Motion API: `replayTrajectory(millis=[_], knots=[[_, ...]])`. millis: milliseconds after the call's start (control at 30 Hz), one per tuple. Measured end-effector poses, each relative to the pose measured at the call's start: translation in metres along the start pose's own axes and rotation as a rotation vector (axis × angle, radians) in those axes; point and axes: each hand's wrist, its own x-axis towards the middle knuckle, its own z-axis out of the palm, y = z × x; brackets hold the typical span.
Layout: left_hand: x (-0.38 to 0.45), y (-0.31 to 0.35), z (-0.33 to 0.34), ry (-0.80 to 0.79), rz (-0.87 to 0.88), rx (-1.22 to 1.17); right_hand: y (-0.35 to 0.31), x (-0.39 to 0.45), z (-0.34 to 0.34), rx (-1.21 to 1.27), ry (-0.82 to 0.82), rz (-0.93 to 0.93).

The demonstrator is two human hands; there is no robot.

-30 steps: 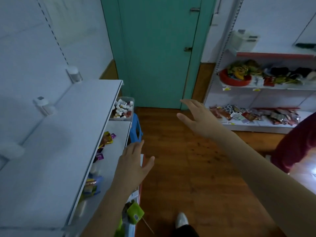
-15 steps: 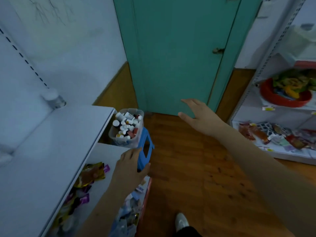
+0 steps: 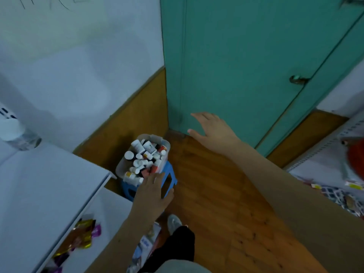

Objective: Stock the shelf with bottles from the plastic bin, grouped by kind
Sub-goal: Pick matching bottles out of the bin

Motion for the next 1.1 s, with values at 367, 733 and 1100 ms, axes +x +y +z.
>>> replayTrajectory(millis=[367,733,1100], knots=[[0.167,-0.031,0.029,-0.046,-0.314,-0.151,0.022,0.243,0.049,0.087,-0.241,-0.143],[0.237,-0.107,0.06,0.071,-0.826,-0.504,0.013,0.379,0.2,0.239,-0.674,-0.149],[0.34,-0.178,0.112,0.348,-1.107,-0.644,0.032,0.443,0.412,0.16,-1.106,-0.369]])
